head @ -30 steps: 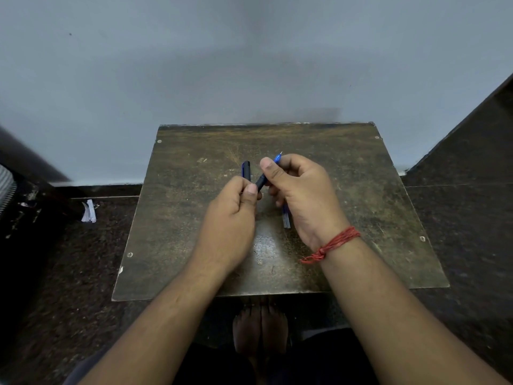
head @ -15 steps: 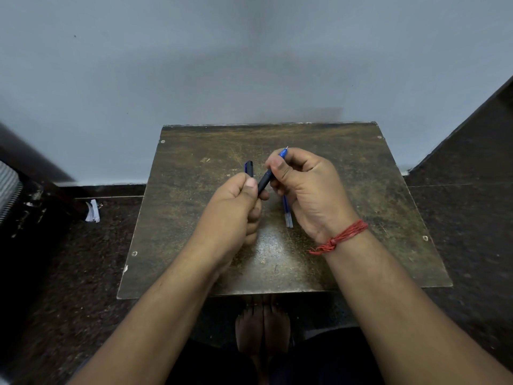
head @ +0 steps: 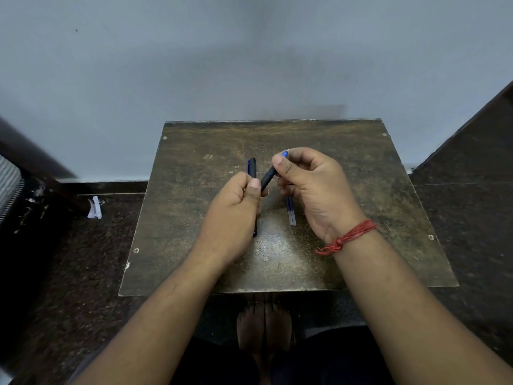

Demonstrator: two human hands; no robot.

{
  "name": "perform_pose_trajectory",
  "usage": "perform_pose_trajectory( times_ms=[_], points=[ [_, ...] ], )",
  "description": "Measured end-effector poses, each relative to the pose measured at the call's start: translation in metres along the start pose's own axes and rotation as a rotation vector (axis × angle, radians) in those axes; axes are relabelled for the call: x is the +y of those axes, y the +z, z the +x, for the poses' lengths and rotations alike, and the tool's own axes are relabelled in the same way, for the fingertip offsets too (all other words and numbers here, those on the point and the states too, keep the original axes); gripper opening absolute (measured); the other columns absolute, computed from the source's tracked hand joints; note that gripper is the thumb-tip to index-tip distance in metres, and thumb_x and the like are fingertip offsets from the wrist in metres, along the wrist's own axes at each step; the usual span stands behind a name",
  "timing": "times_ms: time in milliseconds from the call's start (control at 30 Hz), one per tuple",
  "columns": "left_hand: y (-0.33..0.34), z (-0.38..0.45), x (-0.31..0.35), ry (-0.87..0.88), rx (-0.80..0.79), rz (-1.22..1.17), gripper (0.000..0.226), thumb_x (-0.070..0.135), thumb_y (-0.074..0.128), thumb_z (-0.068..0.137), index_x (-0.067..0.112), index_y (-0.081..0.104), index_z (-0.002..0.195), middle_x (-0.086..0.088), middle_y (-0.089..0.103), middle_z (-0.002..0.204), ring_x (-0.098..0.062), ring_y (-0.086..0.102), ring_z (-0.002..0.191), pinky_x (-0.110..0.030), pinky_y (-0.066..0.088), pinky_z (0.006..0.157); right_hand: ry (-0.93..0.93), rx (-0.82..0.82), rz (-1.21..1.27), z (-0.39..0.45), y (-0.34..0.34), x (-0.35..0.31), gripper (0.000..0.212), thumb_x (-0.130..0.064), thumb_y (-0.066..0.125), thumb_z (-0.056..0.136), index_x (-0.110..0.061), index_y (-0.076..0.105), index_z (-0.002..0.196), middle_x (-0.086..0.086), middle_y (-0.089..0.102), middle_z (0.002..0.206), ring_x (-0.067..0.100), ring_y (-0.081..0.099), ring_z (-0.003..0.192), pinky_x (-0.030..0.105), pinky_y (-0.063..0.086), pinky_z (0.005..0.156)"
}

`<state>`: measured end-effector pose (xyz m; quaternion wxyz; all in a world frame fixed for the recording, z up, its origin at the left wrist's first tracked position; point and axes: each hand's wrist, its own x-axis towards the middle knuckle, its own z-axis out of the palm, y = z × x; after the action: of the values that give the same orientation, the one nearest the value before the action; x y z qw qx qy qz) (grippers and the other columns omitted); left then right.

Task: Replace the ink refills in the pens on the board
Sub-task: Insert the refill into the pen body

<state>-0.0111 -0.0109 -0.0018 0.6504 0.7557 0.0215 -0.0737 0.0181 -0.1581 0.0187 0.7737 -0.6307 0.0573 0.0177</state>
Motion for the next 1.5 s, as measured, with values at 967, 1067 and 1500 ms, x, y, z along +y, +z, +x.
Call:
perform_pose_trajectory(
  times_ms=[967,1067,1500],
  points=[
    [-0.002,0.000,0.001,0.006,-0.029,-0.037,0.033,0.047,0.042,0.099,0.022,0.060,0.090,0.014,0.043,0.056,-0.003,0.032,0.044,-0.028,0.025,0.050,0.059,0.021,-0.031,-0.001,-0.004,-0.004,0.010,-0.020,0.074,0.089,-0.017,0.064,0.091,0.009,0.069,0.086,0.010,0.052,0.050,0.025,0.037,0.045],
    [-0.002,0.000,0.000,0.000,-0.036,-0.038,0.032,0.051,0.042,0.096,0.027,0.061,0.087,0.013,0.044,0.056,-0.004,0.033,0.044,-0.028,0.025,0.050,0.057,0.026,-0.083,-0.001,-0.004,-0.003,0.017,-0.028,0.077,0.086,-0.019,0.062,0.085,0.007,0.066,0.078,0.008,0.051,0.049,0.022,0.037,0.043],
    [-0.003,0.000,0.000,0.001,-0.037,-0.041,0.034,0.050,0.041,0.096,0.022,0.060,0.091,0.014,0.042,0.054,-0.003,0.032,0.044,-0.028,0.024,0.050,0.104,0.007,-0.007,-0.003,-0.003,-0.008,0.008,-0.013,0.068,0.091,-0.014,0.066,0.098,0.010,0.073,0.095,0.010,0.056,0.054,0.024,0.035,0.043]
  ],
)
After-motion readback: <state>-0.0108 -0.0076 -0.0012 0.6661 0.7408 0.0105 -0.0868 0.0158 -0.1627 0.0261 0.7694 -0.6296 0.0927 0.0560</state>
